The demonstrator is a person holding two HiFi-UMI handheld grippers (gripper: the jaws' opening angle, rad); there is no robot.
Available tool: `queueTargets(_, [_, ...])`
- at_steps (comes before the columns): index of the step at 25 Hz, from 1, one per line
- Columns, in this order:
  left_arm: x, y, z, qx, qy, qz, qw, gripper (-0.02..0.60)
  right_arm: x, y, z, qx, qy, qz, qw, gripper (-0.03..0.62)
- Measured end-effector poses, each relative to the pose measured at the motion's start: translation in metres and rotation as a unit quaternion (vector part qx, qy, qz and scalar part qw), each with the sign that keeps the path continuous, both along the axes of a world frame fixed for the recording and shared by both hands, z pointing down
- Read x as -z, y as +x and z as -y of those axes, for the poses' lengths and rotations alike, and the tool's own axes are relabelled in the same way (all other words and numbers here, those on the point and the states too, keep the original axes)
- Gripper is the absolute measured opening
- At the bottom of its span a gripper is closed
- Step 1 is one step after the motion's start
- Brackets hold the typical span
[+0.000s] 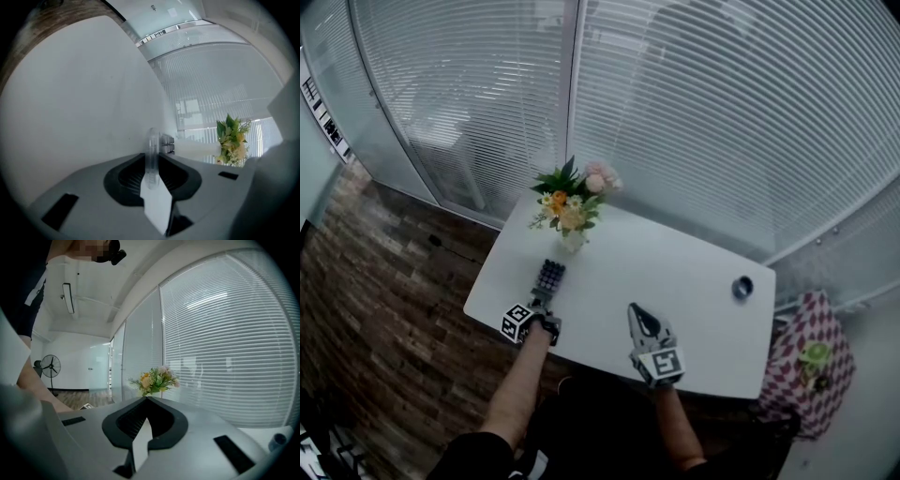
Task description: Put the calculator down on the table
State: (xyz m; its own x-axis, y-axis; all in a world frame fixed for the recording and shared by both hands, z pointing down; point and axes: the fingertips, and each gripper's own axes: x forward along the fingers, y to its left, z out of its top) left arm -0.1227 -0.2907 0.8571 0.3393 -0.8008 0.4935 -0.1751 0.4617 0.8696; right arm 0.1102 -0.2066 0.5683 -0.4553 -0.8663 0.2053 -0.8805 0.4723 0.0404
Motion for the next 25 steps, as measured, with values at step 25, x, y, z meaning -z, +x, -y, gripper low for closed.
queueTargets(25, [0.016,0.006,0.012,0.017,0.050,-0.056,0.9970,0.172,-0.006,0.002,-0.003,0.003,-0.008,-0.003,1.000,0.006])
